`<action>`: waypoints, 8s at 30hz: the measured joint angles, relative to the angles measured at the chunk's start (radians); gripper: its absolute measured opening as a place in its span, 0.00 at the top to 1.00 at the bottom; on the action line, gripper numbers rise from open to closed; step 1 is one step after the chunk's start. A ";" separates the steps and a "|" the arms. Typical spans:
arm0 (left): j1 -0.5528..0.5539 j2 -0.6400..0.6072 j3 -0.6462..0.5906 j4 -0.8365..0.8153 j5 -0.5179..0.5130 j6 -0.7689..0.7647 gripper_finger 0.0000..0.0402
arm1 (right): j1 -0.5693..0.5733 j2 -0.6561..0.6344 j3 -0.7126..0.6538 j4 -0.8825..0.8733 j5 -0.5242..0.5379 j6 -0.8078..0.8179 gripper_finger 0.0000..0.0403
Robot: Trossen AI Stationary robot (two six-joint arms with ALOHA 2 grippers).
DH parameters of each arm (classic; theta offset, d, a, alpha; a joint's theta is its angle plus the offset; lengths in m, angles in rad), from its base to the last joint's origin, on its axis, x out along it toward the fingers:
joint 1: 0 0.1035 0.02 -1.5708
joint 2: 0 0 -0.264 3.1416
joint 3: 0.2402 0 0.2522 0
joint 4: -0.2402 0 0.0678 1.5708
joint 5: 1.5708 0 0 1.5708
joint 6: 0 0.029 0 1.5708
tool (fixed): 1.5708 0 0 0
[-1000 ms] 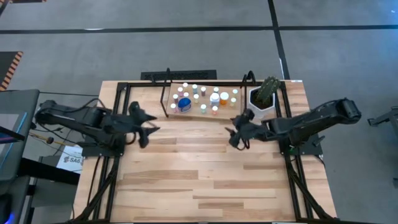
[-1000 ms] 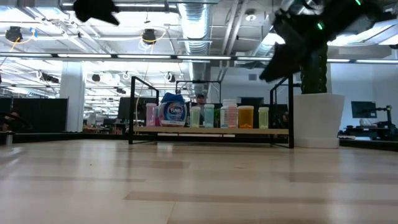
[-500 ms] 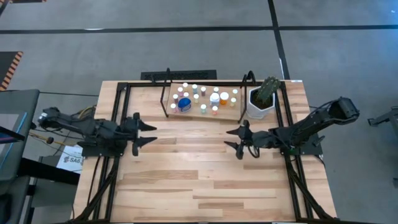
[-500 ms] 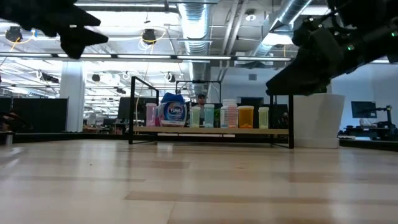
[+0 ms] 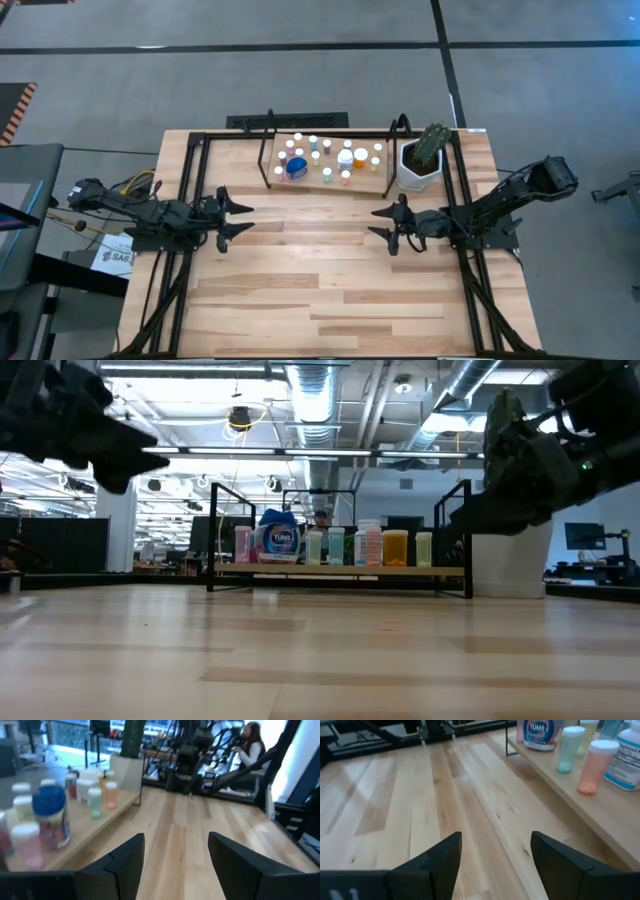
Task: Pick and place medicine bottles onto shelf by color
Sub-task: Return to Home Position
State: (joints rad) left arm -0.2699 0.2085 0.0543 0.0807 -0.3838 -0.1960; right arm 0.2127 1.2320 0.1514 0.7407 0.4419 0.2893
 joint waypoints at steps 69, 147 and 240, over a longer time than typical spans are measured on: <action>0.002 -0.030 -0.030 -0.040 -0.199 -0.215 0.48 | -0.006 -0.741 -0.078 -0.391 0.029 0.103 0.35; 0.587 -0.205 -0.030 -0.038 -0.200 -0.215 0.48 | -0.499 -1.229 -0.078 -0.485 -0.046 0.150 0.35; 0.587 -0.205 -0.047 0.013 -0.199 -0.219 0.48 | -0.372 -1.229 -0.078 -0.896 -0.370 -0.202 0.35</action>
State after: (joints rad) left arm 0.3166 0.0040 0.0071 0.0937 -0.5831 -0.4147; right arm -0.1596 0.0025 0.0738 -0.1558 0.0715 0.0875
